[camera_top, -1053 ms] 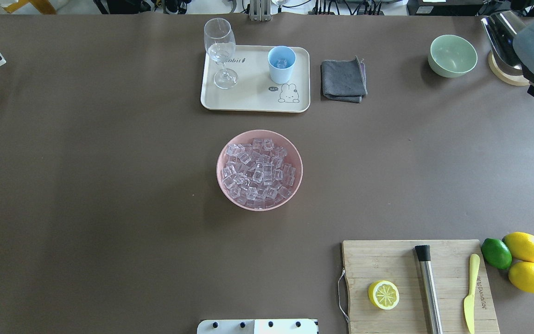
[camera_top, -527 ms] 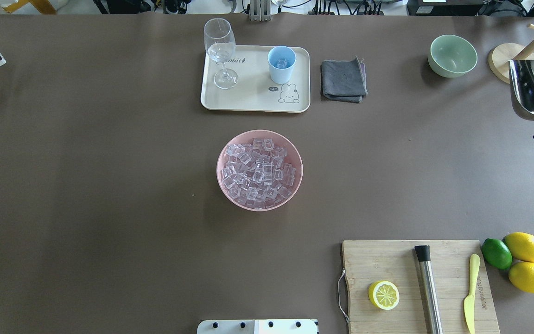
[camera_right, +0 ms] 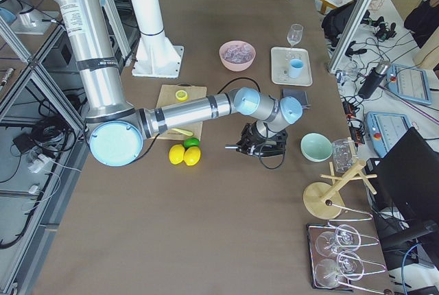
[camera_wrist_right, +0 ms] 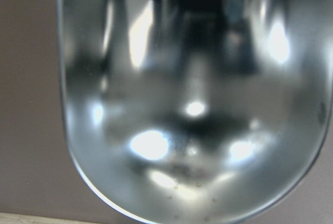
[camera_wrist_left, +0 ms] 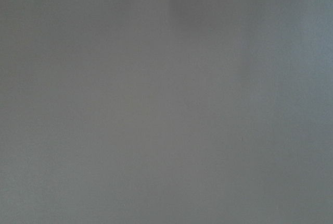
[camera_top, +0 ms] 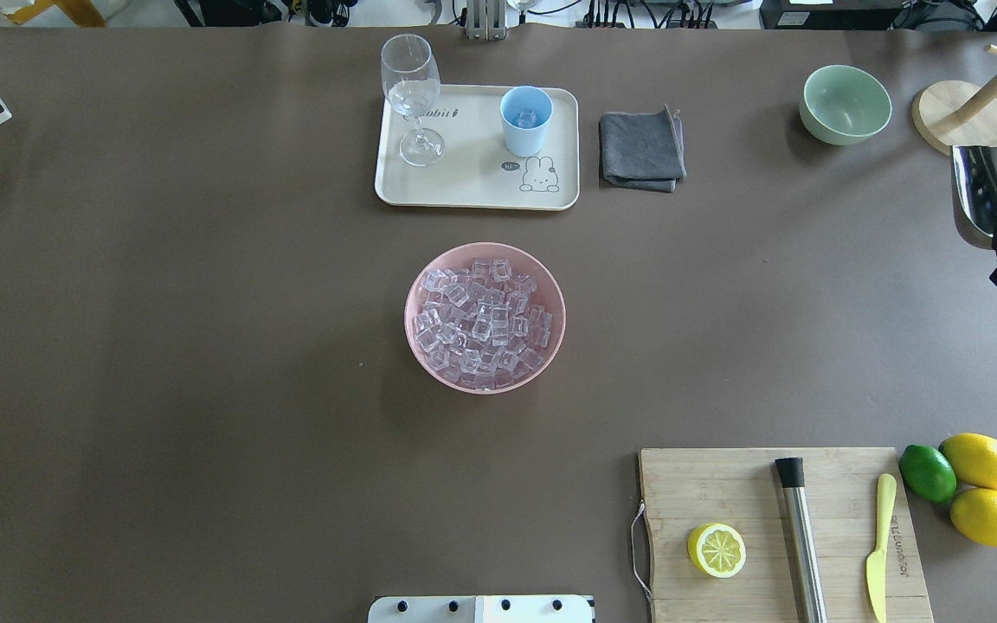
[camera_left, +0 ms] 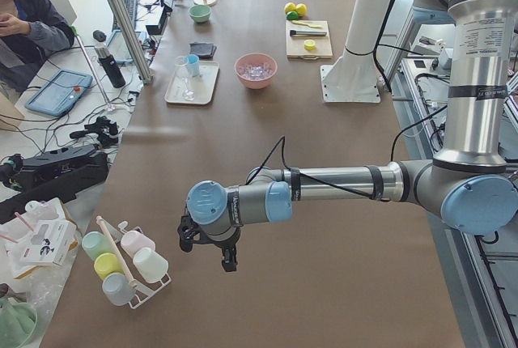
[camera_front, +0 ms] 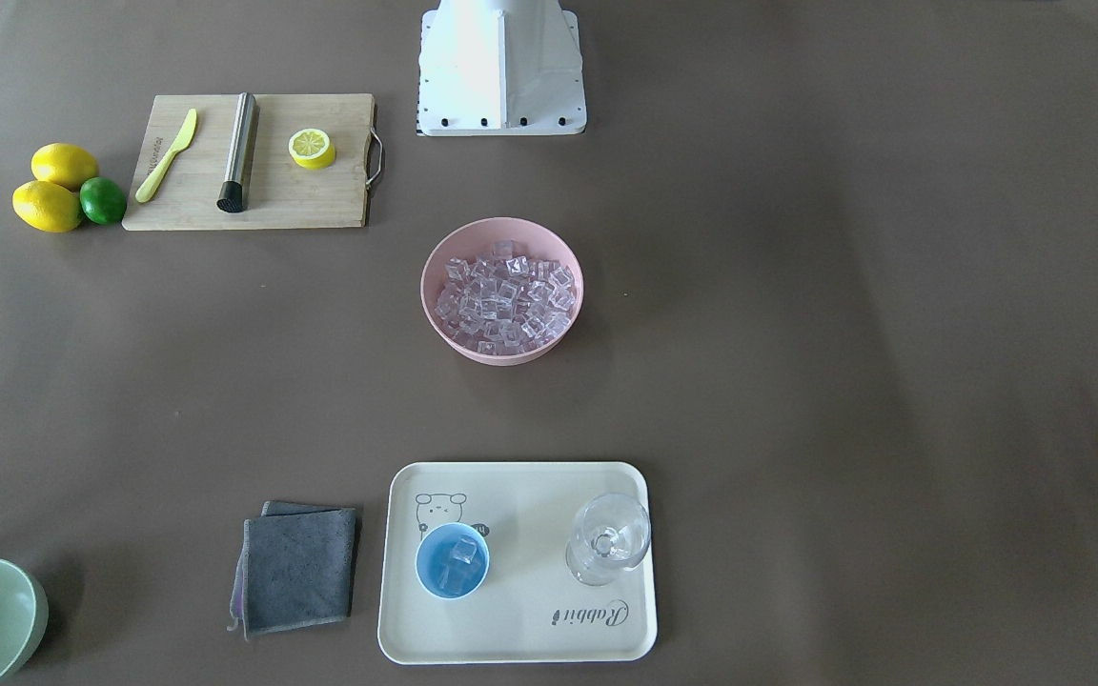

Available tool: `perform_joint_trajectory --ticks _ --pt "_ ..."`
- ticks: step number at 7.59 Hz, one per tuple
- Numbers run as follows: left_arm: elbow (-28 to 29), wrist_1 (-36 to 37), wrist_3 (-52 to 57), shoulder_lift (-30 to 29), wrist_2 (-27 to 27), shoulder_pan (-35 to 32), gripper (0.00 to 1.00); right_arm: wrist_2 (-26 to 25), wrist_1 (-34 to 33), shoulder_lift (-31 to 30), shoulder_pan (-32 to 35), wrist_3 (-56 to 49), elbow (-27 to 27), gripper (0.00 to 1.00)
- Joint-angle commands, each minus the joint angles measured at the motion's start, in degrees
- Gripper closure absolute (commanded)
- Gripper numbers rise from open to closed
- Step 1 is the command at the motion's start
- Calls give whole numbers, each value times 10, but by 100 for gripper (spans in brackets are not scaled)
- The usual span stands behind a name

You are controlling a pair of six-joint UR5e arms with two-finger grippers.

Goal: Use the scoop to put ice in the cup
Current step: 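Lower the scoop onto the table and open the right gripper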

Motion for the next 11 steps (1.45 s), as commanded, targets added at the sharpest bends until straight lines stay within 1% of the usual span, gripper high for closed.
perform_joint_trajectory --ticks 1,2,3,5,6,7,9,10,11 --pt "0 0 0 0 0 0 2 11 19 1 -17 16 -43 100" --pt "0 0 0 0 0 0 2 43 20 1 -20 15 -61 100" --pt "0 0 0 0 0 0 2 47 19 1 -23 15 -67 100" --pt "0 0 0 0 0 0 2 48 20 -1 -26 15 -85 100" --pt "0 0 -1 0 0 0 2 47 26 0 -40 15 -92 100" --pt "0 0 0 0 0 0 2 48 38 1 -47 21 -106 100" --pt "0 0 -1 0 0 0 2 44 74 1 -57 78 -103 100" --pt "0 0 -1 0 0 0 2 43 86 2 -59 79 -107 100" --pt "0 0 -1 0 0 0 2 38 105 -1 -59 78 -107 84"
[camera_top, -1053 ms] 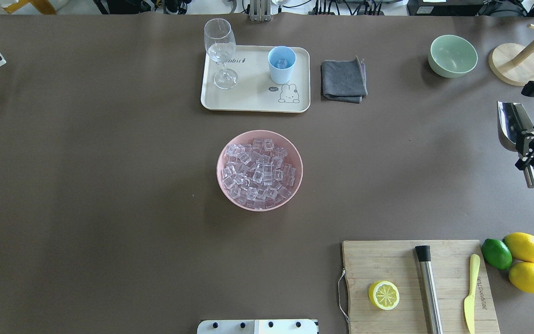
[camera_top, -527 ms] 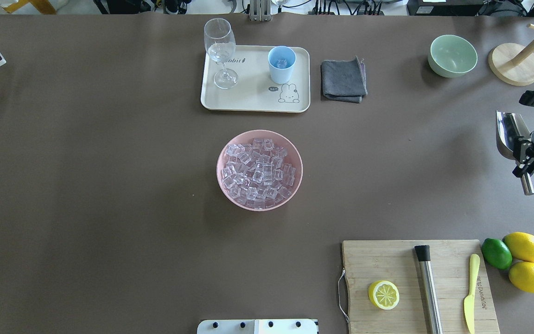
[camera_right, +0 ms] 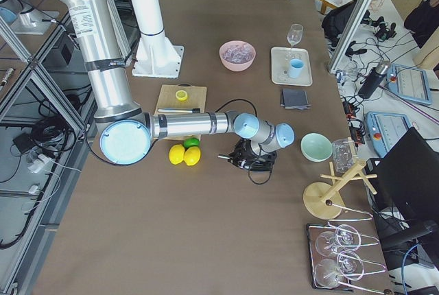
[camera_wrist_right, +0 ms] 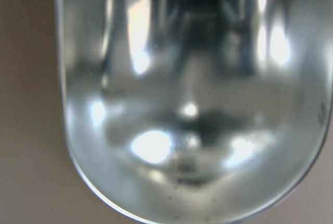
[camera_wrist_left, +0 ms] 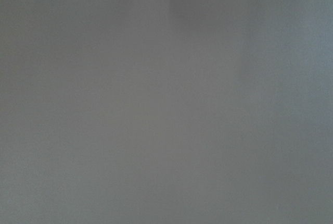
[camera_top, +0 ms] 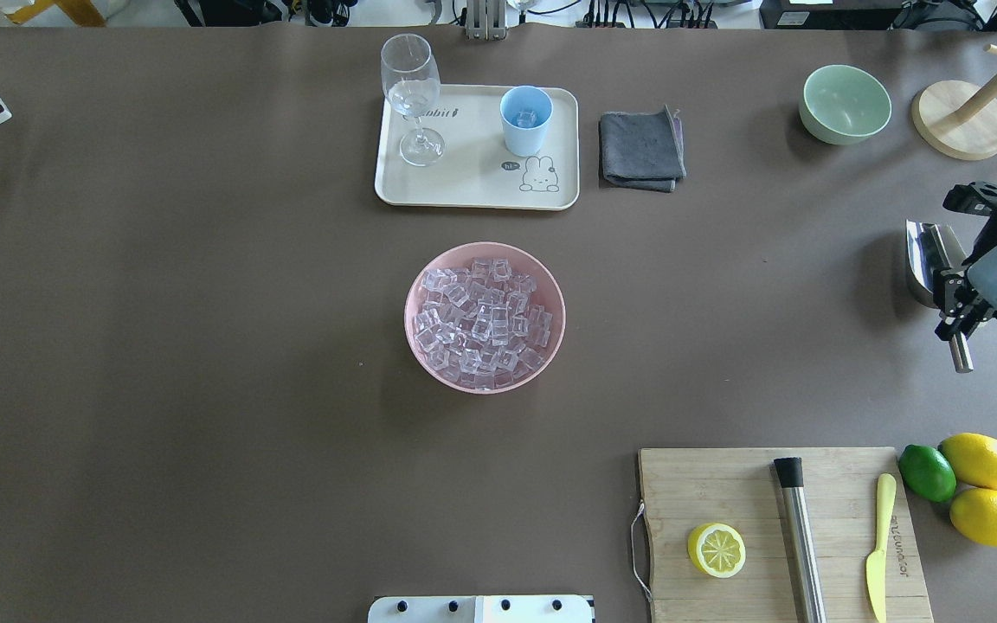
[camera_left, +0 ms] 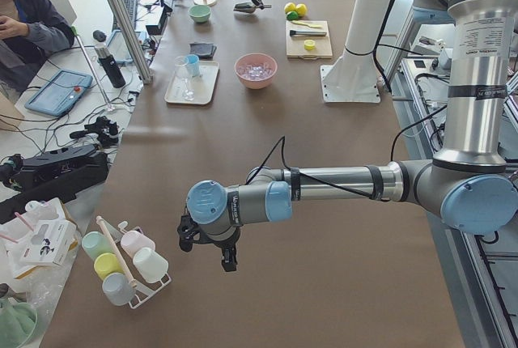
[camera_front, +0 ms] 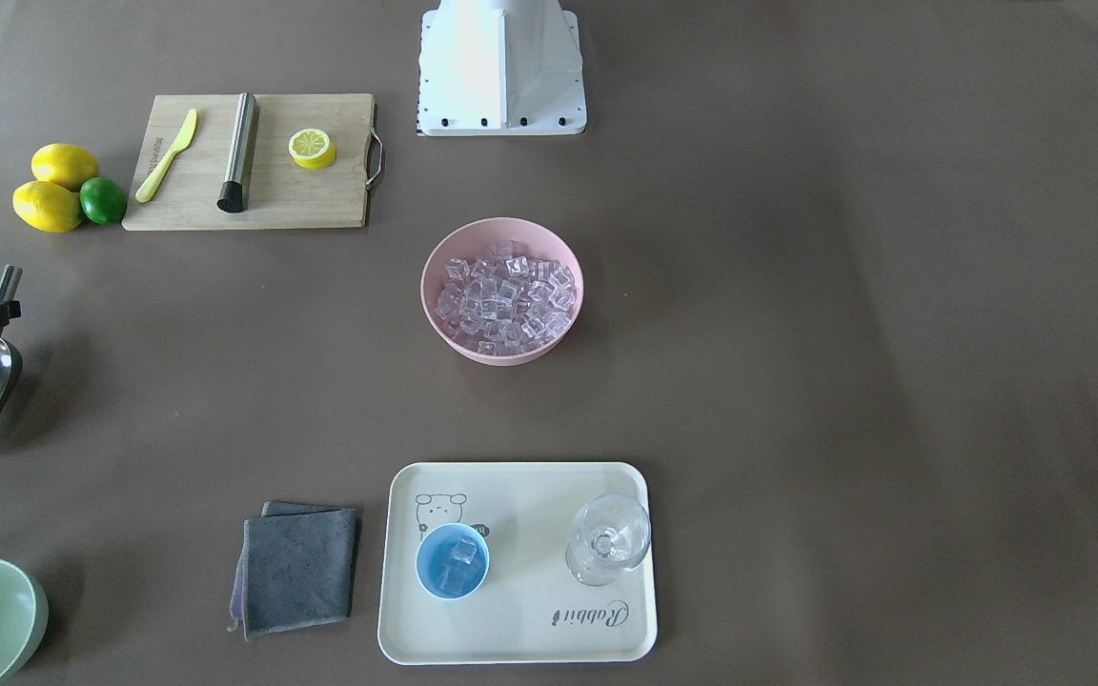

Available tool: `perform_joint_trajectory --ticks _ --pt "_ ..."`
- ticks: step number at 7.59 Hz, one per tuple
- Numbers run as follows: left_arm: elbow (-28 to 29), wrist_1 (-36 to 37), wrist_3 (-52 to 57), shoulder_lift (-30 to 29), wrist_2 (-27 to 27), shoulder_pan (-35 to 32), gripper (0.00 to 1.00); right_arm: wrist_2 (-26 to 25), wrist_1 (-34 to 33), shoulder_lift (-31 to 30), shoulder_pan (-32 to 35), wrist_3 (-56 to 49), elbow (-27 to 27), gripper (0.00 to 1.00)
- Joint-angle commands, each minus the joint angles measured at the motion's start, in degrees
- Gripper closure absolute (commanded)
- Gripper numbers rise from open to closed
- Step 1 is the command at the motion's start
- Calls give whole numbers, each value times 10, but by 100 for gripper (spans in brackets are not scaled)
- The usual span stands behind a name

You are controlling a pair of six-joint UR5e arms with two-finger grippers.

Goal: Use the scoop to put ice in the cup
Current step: 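Lower the scoop onto the table and open the right gripper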

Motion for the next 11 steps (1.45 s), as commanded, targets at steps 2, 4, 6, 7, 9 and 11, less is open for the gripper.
perform_joint_trajectory --ticks 2,4,6,7,9,11 --pt "1 0 0 0 0 0 2 -9 45 -5 -3 3 -5 1" --pt "1 0 0 0 0 0 2 -13 72 -4 -3 5 -4 0" --pt "1 0 0 0 0 0 2 -38 66 -2 34 9 41 0" --pt "1 0 0 0 0 0 2 -86 66 -1 58 9 85 0" --pt "1 0 0 0 0 0 2 -146 64 -5 111 7 150 0" --pt "1 0 0 0 0 0 2 -136 67 -54 231 2 197 0"
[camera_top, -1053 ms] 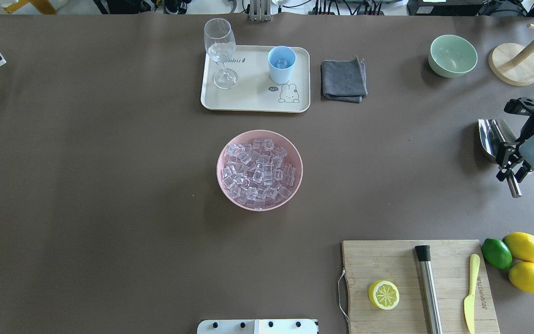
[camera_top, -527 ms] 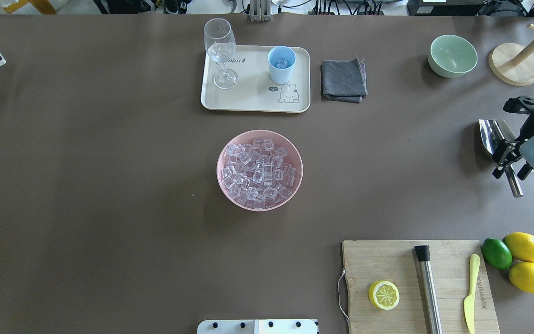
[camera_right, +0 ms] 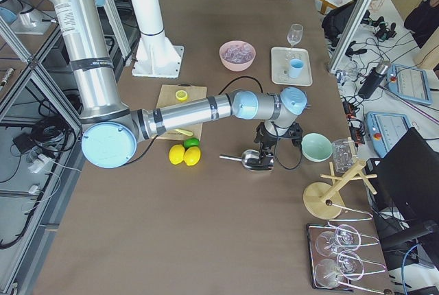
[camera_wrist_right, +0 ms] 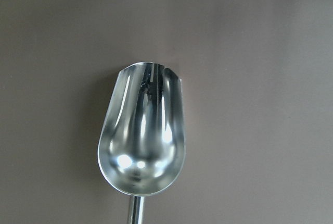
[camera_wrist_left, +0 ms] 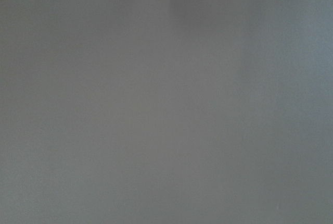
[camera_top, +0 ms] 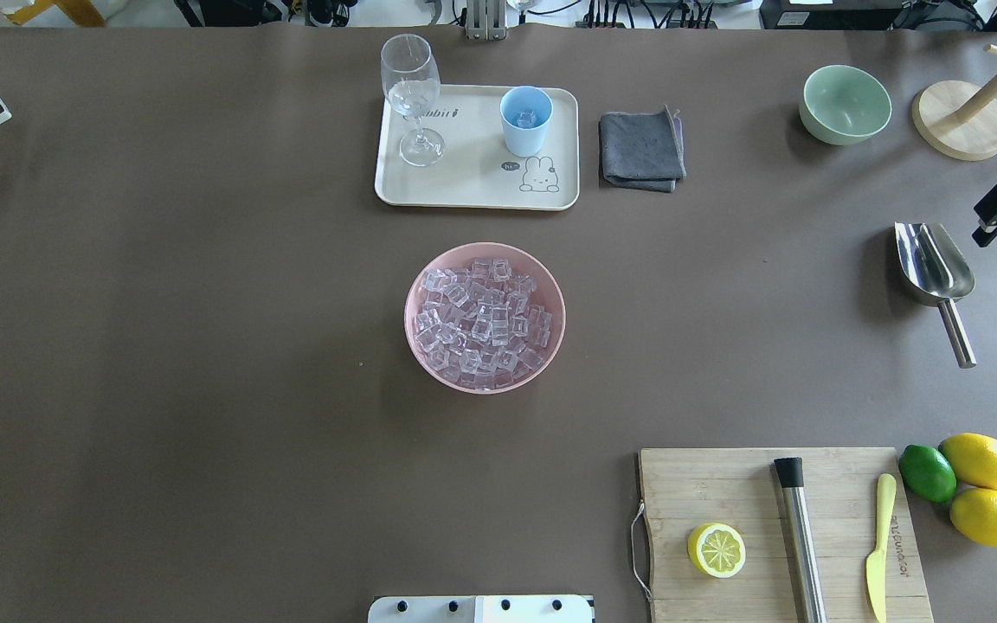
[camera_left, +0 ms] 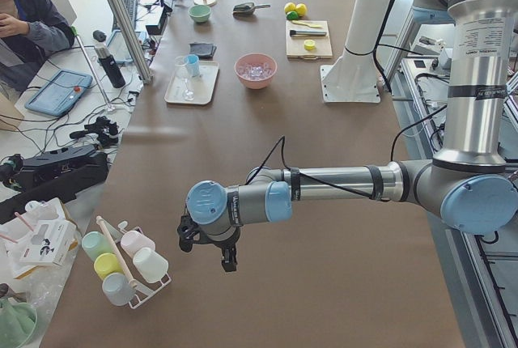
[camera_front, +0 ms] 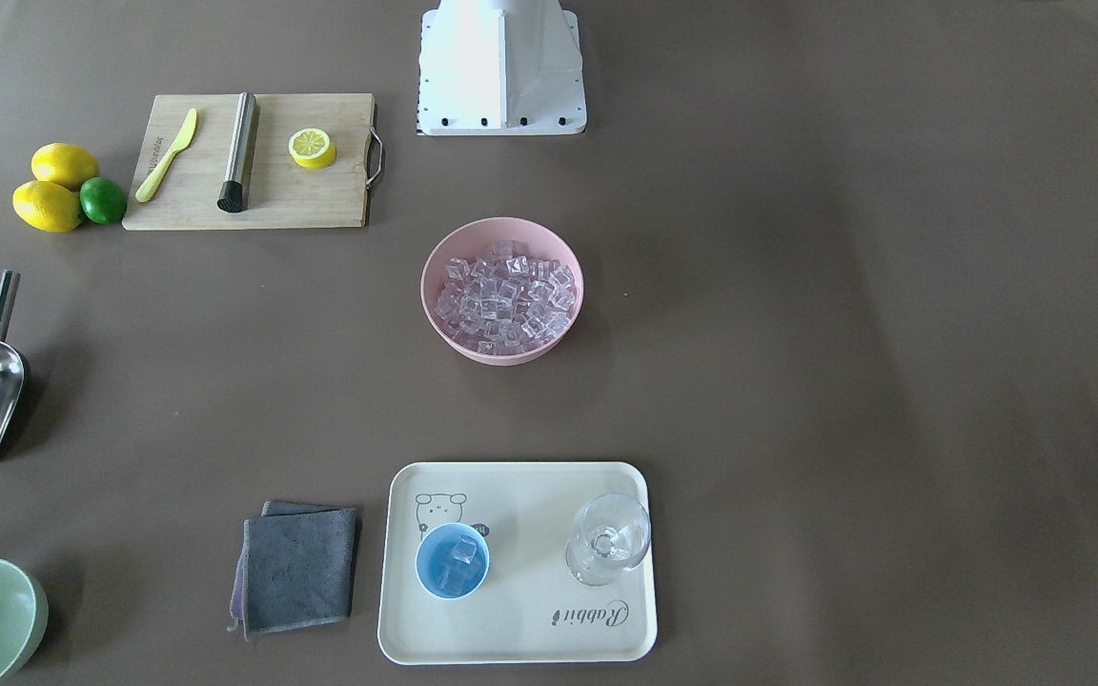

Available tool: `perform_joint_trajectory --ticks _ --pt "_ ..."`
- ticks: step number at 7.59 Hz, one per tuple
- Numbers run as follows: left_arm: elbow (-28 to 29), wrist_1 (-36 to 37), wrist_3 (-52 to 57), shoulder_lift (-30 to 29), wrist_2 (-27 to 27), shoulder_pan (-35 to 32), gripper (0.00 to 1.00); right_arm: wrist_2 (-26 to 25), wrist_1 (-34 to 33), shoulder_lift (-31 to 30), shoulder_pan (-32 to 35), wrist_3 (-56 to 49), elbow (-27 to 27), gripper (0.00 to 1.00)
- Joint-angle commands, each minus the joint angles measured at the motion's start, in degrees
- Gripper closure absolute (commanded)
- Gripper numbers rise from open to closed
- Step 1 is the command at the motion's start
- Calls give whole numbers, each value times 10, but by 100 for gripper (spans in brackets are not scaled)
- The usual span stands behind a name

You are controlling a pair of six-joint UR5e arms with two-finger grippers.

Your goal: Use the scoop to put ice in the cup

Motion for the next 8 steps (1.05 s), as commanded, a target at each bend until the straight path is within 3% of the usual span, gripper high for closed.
perform_joint_trajectory --ticks 1,3,4,8 --pt "0 0 0 0 0 0 2 -6 6 -58 151 -15 52 0" --pt "0 0 0 0 0 0 2 -15 5 -106 224 -164 50 0" --pt "0 0 0 0 0 0 2 -21 6 -135 225 -176 47 0" --pt "0 0 0 0 0 0 2 -21 6 -140 225 -175 43 0"
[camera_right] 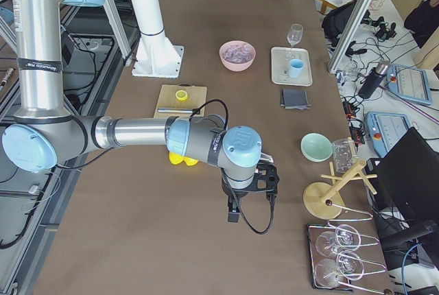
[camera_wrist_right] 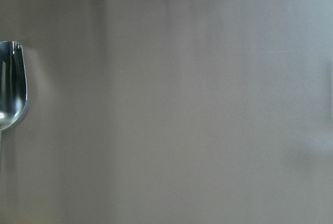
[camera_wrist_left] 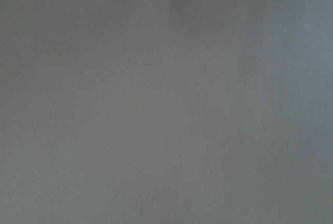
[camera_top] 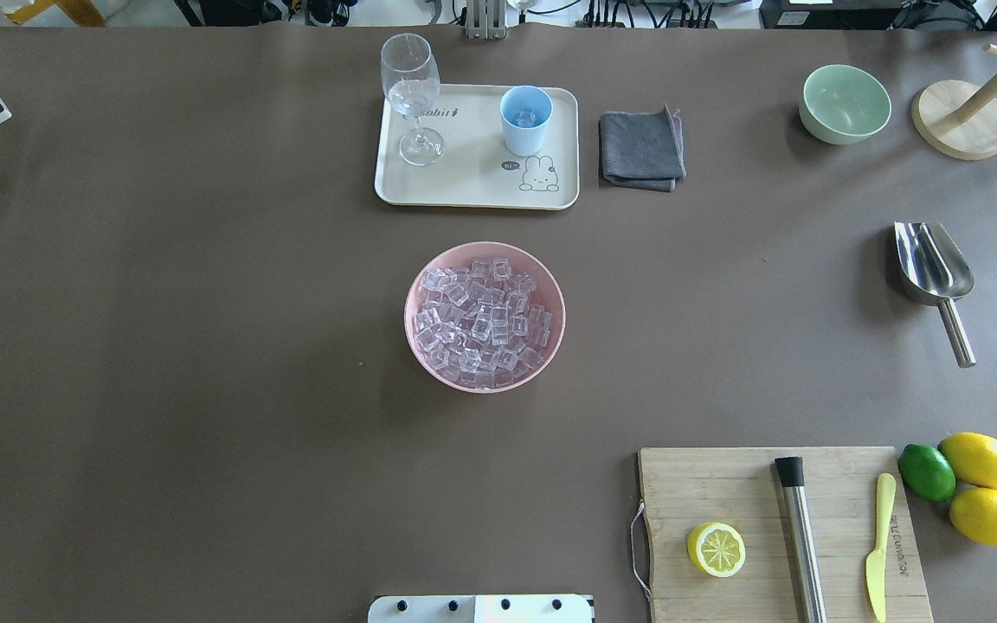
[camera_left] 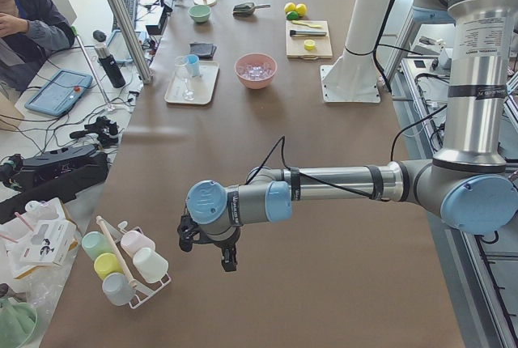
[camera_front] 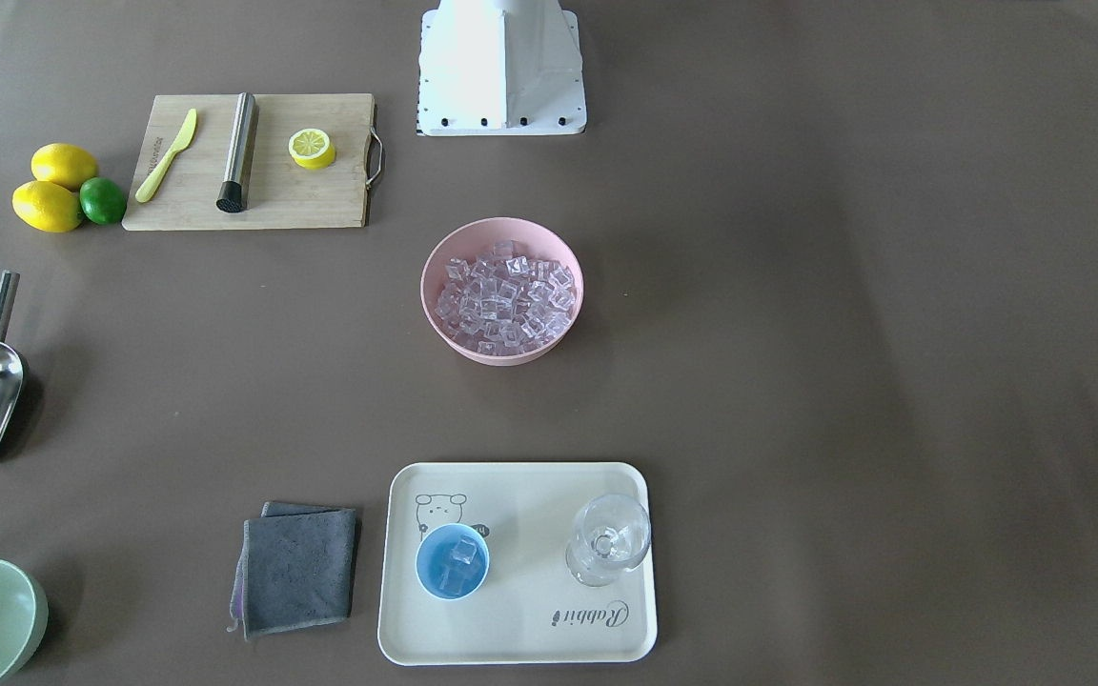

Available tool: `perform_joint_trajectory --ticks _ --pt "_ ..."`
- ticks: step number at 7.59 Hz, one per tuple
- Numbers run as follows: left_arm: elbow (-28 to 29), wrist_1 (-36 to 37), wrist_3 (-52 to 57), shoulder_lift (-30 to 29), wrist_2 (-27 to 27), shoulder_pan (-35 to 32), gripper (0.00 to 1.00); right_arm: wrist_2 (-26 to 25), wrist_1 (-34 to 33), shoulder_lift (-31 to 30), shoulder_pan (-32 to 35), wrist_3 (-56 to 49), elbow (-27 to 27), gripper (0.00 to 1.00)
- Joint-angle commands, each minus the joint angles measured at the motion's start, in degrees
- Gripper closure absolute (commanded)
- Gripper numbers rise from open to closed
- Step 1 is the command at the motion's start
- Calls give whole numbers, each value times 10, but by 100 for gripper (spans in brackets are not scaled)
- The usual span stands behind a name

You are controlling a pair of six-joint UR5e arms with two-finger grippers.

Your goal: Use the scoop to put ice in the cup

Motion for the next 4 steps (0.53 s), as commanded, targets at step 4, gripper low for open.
perform_joint_trajectory --ticks 4 --pt "0 0 0 -1 0 0 2 1 1 -6 0 0 -1 0"
